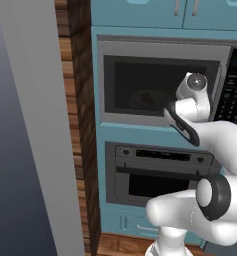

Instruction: Place the bowl containing the chicken drumstick and tomato in the microwave. Close the microwave door and press the start button to microwave the meal.

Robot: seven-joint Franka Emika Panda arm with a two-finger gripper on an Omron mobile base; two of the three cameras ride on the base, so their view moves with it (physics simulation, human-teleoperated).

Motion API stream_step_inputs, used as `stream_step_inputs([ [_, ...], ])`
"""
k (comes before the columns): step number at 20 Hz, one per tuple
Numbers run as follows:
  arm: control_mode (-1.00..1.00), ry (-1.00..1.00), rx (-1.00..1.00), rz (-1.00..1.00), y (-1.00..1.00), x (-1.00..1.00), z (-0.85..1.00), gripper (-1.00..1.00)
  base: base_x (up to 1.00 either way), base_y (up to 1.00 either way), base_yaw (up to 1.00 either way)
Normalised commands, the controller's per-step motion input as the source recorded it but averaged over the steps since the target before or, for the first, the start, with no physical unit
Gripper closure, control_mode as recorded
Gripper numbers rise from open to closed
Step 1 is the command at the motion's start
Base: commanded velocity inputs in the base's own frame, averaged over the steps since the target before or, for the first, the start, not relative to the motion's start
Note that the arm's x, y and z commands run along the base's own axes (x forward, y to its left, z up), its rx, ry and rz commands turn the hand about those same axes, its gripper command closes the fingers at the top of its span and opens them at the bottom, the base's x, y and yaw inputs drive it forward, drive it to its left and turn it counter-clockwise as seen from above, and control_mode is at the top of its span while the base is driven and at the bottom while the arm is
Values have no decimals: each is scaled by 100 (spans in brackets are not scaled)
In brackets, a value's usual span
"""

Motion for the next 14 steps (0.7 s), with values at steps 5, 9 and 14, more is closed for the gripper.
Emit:
stream_step_inputs([
  [5, -100, 1, 0, 4, -11, 100, 0, -100, 0, 0, 0],
  [9, -100, 0, 0, 4, -4, 42, 0, -100, 0, 0, 0],
  [14, -100, 0, 0, 2, 0, -57, 25, -100, 0, 0, 0],
])
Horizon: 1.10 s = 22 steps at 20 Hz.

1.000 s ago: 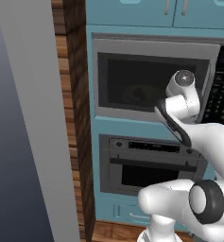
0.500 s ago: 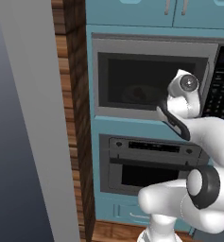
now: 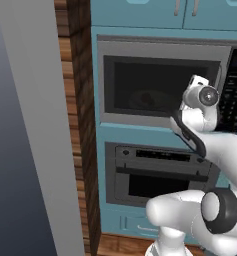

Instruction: Place the bowl containing the chicken drumstick and tomato in the microwave. Close the microwave door and press the start button to microwave the meal.

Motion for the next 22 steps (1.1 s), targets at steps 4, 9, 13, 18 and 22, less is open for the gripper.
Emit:
stream_step_inputs([
  [4, -100, 0, 0, 0, 0, -100, 38, -100, 0, 0, 0],
  [9, -100, 0, 1, 0, -19, -100, 22, -100, 0, 0, 0],
  [13, -100, -3, 8, 7, -59, -100, 0, -100, 0, 0, 0],
  [18, -100, -10, 11, 13, -66, -96, -9, -100, 0, 0, 0],
  [22, -100, -6, 20, -4, -25, -42, -13, -100, 0, 0, 0],
])
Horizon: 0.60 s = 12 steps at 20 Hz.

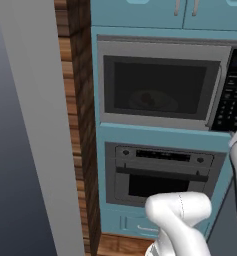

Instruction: Place the bowl containing the chicken drumstick and tomato in the microwave. Close the microwave door and press the start button to microwave the meal.

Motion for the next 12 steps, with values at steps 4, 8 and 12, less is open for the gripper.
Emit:
stream_step_inputs([
  [4, -100, 0, 43, -29, -4, -25, -2, -100, 0, 0, 0],
  [8, -100, 0, 60, -37, -14, -13, -4, -100, 0, 0, 0],
  [12, -100, 4, 76, -30, -26, -5, -3, -100, 0, 0, 0],
])
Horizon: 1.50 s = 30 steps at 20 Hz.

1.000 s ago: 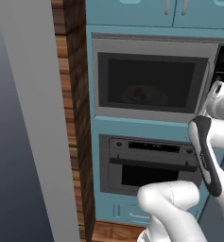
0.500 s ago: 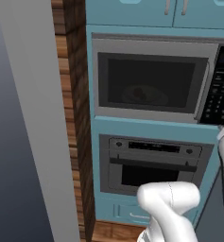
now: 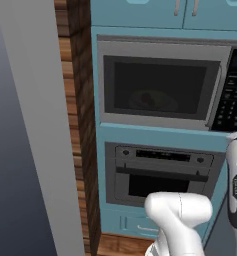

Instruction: Place the bowl containing the chicken drumstick and tomato in the microwave. Close the microwave door and press the start button to microwave the meal.

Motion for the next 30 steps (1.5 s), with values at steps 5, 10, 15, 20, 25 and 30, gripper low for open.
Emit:
stream_step_inputs([
  [5, -100, 0, 90, -11, -45, 0, -25, -100, 0, 0, 0],
  [10, -100, 0, 87, -3, -50, 0, -30, -100, 0, 0, 0],
  [15, -100, -11, 57, -17, -8, 0, -17, -100, 0, 0, 0],
  [20, -100, -11, 41, -25, 0, 7, -25, -100, 0, 0, 0],
  [25, -100, -2, 16, -14, 4, 1, -19, -100, 0, 0, 0],
  [30, -100, 0, 10, -9, 0, 0, -3, 100, 0, 0, 0],
])
